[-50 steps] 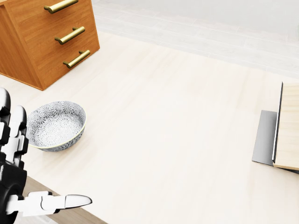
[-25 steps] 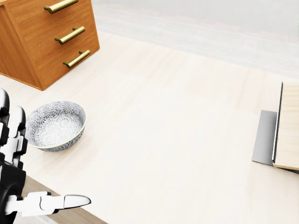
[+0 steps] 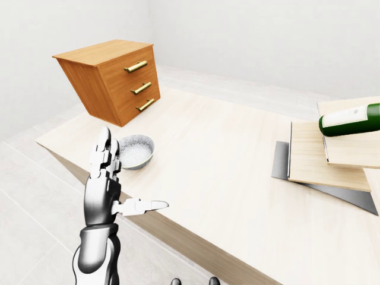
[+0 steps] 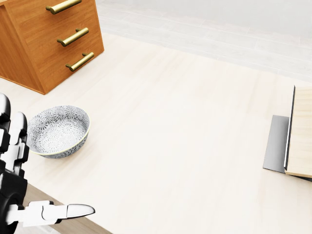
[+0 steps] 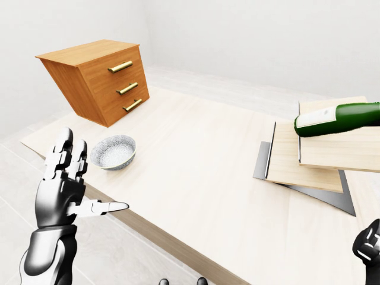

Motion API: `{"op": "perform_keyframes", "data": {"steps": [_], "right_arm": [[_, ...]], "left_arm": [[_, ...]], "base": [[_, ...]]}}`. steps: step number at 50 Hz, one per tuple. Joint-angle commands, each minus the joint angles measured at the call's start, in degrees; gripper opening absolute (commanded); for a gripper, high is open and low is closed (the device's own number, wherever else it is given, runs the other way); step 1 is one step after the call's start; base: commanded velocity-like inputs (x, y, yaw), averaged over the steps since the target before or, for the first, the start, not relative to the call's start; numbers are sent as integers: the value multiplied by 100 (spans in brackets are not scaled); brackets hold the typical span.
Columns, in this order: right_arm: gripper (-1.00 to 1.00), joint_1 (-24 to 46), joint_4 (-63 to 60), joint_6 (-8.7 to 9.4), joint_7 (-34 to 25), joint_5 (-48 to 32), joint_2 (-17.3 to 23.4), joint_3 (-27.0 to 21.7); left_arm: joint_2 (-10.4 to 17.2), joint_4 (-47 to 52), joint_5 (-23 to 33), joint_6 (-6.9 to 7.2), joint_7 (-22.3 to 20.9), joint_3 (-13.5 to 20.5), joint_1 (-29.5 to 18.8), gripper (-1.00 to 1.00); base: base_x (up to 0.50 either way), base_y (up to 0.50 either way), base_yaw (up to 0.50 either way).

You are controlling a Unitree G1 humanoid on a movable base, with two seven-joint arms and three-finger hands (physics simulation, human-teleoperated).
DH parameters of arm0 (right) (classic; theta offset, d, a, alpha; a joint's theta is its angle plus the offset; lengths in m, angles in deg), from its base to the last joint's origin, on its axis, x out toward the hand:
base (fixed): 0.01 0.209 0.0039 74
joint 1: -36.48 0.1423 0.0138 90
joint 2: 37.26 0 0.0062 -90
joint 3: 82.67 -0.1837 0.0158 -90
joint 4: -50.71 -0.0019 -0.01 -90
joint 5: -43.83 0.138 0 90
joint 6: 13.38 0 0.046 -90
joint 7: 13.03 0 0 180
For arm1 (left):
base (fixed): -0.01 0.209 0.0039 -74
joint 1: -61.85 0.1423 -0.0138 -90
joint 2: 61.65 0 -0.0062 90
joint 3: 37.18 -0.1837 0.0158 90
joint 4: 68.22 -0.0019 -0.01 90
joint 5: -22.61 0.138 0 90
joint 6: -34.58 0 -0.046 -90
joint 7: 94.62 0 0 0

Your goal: Put the wine bottle on the wine rack.

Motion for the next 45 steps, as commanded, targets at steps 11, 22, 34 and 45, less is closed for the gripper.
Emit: {"op": "perform_keyframes", "data": {"steps": [11, 22, 34, 45], "right_arm": [[-100, -192, 364, 0, 17, -338, -49, 294], [-100, -280, 509, 0, -14, -409, 27, 243], [-100, -343, 806, 0, -2, -393, 75, 169], [-100, -580, 946, 0, -67, -294, 148, 99]], "left_arm": [[-2, 13, 15, 0, 2, -30, 13, 100], [1, 10, 8, 0, -7, -32, 4, 100], [-4, -16, -1, 0, -6, -29, 37, 100], [-9, -16, 4, 0, -4, -31, 39, 100]], "base": [[0, 0, 0], [0, 0, 0], [0, 0, 0], [0, 0, 0]]}}
